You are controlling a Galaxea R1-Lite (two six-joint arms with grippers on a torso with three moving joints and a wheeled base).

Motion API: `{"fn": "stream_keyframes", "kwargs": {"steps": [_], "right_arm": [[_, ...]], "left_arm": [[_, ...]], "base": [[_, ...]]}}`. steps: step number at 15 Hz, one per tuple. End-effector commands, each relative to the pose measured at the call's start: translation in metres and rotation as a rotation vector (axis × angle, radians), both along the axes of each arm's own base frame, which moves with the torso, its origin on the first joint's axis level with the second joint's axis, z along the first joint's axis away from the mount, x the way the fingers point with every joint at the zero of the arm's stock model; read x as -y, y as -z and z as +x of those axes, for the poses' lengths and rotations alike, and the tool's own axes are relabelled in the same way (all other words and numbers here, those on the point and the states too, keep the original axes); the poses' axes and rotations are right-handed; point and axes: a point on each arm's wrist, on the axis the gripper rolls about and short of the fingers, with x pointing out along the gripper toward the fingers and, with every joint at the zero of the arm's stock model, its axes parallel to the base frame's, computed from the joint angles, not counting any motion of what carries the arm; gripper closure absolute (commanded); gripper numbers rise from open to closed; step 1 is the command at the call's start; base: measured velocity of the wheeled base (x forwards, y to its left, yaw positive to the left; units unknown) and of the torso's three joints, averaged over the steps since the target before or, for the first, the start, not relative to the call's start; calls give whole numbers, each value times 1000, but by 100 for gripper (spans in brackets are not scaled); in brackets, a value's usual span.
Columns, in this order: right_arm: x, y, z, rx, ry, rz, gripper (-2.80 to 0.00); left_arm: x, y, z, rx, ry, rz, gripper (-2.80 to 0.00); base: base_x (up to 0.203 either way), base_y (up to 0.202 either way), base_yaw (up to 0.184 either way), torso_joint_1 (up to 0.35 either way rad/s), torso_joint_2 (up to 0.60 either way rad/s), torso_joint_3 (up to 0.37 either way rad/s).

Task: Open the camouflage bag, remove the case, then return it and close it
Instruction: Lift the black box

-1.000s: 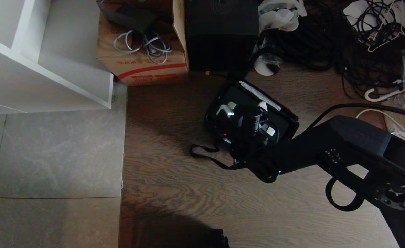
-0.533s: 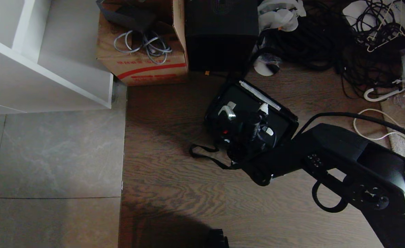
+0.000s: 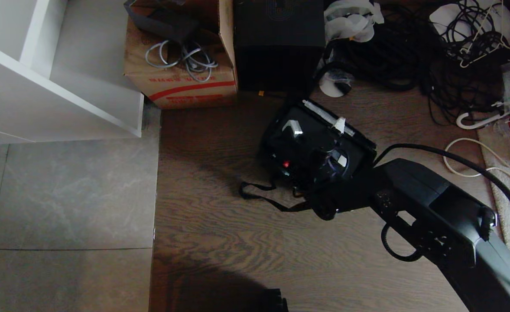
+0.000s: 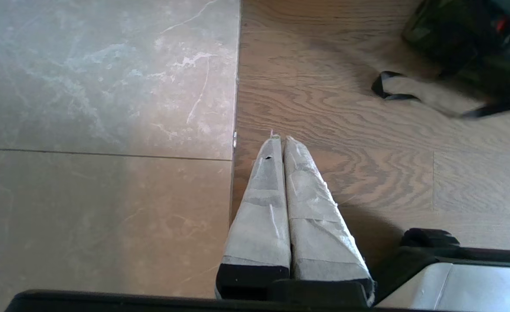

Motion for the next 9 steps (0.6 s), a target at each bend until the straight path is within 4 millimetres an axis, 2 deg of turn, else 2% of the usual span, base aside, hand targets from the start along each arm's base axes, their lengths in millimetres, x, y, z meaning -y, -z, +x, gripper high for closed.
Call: {"fn": "stream_keyframes", "kwargs": {"steps": [1, 9], "right_arm": [[8, 10, 13, 6, 43, 6, -280], [8, 30, 23, -7, 88, 11, -280]], "left_arm": [[0, 0, 0, 0, -1, -1, 0], [0, 0, 0, 0, -1, -1, 0]], "base": [[0, 0, 0, 0, 0, 0], [0, 0, 0, 0, 0, 0]]}}
